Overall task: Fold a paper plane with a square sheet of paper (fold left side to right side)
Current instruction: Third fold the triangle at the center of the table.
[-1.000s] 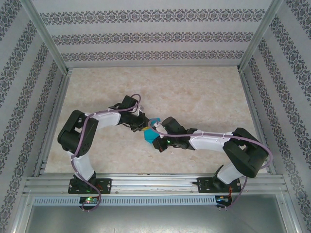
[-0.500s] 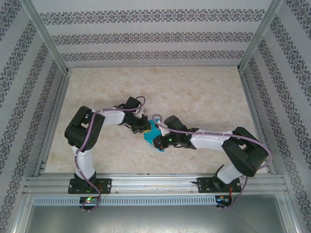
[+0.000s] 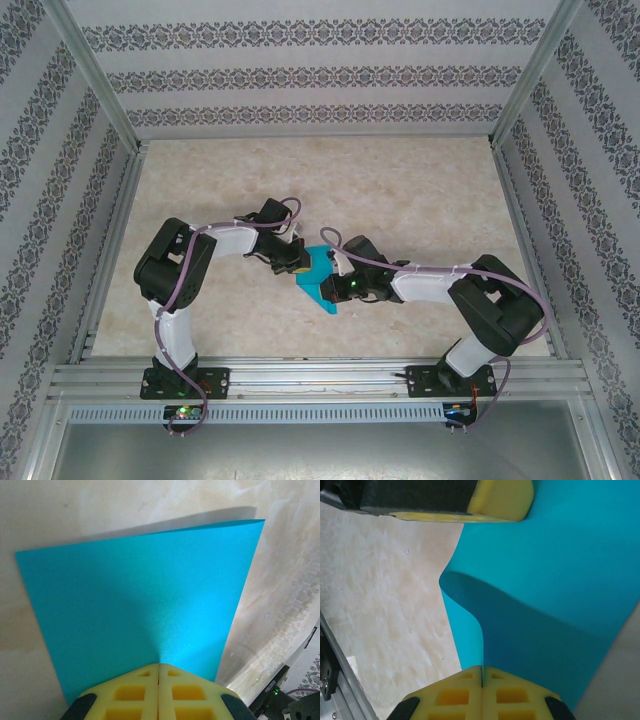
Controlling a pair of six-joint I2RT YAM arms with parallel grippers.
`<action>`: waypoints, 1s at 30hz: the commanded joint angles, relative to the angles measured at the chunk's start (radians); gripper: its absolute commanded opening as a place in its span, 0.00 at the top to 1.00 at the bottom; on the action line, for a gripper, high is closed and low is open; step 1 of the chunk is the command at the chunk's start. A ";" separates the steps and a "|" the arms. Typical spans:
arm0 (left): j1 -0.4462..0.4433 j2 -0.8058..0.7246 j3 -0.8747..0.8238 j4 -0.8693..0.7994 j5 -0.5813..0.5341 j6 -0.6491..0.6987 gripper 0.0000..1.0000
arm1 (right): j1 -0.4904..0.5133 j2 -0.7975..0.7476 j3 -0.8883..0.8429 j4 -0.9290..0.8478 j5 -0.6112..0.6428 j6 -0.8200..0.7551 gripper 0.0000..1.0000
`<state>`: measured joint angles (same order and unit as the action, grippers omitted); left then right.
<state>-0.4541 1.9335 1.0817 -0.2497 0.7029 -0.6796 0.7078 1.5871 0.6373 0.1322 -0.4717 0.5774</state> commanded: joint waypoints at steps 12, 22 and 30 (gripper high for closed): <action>-0.018 0.052 0.019 -0.080 -0.051 0.029 0.93 | -0.044 0.017 0.024 -0.045 0.048 -0.002 1.00; -0.018 0.052 0.017 -0.076 -0.051 0.025 0.93 | -0.053 0.025 0.030 -0.046 0.059 -0.001 1.00; -0.019 0.052 0.010 -0.069 -0.048 0.024 0.93 | -0.053 0.036 0.051 -0.052 0.054 -0.015 1.00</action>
<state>-0.4583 1.9453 1.1000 -0.2638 0.7036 -0.6758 0.6628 1.6035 0.6621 0.0940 -0.4339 0.5770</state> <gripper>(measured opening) 0.076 0.046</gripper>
